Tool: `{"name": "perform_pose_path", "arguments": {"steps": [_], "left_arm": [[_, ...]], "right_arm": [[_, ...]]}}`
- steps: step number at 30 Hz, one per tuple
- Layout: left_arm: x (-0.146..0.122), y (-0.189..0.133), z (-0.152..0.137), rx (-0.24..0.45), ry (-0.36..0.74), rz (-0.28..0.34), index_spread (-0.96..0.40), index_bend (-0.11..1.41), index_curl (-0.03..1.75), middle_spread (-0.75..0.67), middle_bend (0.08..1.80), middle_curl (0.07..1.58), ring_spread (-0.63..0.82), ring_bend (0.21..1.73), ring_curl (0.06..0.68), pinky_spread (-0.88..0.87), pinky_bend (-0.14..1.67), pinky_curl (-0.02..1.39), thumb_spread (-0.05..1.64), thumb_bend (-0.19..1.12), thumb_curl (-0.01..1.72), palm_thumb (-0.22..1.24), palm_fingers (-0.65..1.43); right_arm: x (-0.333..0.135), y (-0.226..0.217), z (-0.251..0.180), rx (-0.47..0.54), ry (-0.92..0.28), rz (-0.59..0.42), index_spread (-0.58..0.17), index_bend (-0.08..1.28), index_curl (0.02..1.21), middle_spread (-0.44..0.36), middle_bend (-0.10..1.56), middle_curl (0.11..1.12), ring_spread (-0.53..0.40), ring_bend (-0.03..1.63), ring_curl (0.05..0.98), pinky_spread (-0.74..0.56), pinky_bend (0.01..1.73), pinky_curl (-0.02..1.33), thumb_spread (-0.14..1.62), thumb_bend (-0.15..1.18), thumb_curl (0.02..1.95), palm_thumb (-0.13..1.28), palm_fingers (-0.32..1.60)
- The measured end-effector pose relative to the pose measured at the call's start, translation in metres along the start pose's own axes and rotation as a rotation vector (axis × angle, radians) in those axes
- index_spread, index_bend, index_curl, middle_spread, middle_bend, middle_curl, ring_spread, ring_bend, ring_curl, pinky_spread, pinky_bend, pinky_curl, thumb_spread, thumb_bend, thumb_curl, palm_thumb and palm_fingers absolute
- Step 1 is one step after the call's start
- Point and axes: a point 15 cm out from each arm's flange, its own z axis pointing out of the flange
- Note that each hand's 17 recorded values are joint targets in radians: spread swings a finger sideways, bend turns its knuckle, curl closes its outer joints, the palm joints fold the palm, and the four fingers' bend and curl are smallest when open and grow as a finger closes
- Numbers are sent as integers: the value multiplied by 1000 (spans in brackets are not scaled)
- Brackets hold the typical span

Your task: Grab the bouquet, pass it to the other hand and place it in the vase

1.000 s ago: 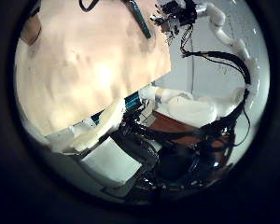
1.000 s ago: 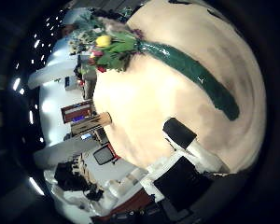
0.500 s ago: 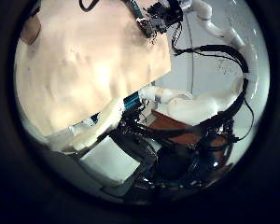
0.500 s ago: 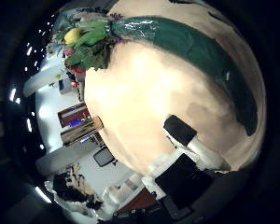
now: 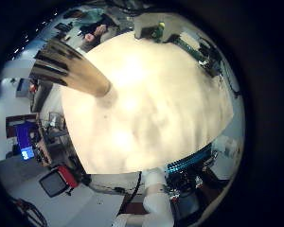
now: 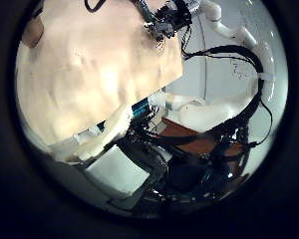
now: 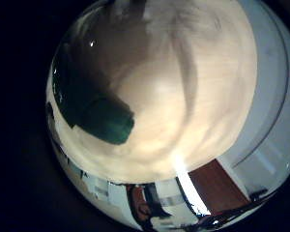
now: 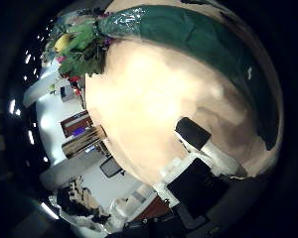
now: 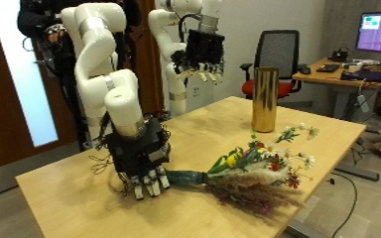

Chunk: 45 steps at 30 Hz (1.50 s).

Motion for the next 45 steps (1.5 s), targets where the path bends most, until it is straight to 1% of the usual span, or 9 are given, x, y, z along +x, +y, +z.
{"name": "perform_pose_path", "arguments": {"steps": [4,15,22,26,31,36,39,43,45], "left_arm": [[3,-1,0,1,-4,9,287,191,415,497,185,282,588,372,219,524,189,273,972,-26,323,580,134],[8,-2,-4,3,-25,23,287,191,415,493,185,281,582,372,219,524,189,274,972,-26,323,580,134],[12,-5,-5,-2,-32,31,287,191,415,493,186,281,581,369,216,524,189,274,972,-25,322,582,133],[12,-5,-7,0,-34,28,287,191,415,498,186,282,586,372,218,523,189,274,979,-26,319,586,134],[13,-7,-6,-9,-33,25,287,190,414,499,186,282,582,371,219,523,191,276,981,-26,318,586,135],[14,-7,-9,-2,-34,31,286,192,418,496,185,281,579,371,219,523,188,274,976,-25,323,599,134],[14,-6,-8,-4,-34,31,287,191,418,495,184,278,584,373,220,524,190,275,975,-26,323,600,132],[14,-5,-7,-8,-34,29,287,192,417,494,185,277,588,370,219,524,190,275,974,-26,322,600,132],[14,-5,-7,-7,-34,29,287,192,417,494,184,276,588,370,218,524,190,276,974,-26,322,600,131]], "right_arm": [[0,0,3,-8,1,1,-47,139,246,187,395,367,50,743,262,166,433,288,1011,-25,404,706,273],[3,2,5,-22,14,2,-60,164,269,143,456,380,-12,835,268,109,446,268,1002,-24,420,740,325],[5,-2,10,-34,13,6,-61,172,287,139,454,377,-8,818,256,127,449,259,994,-25,424,746,309],[3,-7,11,-58,13,3,-61,168,292,138,453,375,-4,815,251,137,447,255,993,-25,424,746,311],[3,-7,13,-63,13,4,-65,176,299,133,464,377,-3,801,242,140,444,251,993,-23,426,751,319],[3,-8,12,-62,12,4,-105,187,316,70,524,394,-59,853,244,93,424,227,983,-21,436,777,473],[2,-8,11,-62,14,2,-122,189,328,46,542,402,-82,868,248,75,423,221,984,-23,439,783,500],[3,-7,10,-68,12,2,-169,214,353,-11,610,426,-139,905,250,9,451,200,979,-22,443,798,678],[3,-7,5,-73,10,0,-198,248,367,-38,639,438,-164,922,253,-33,460,190,978,-23,444,799,780]]}}
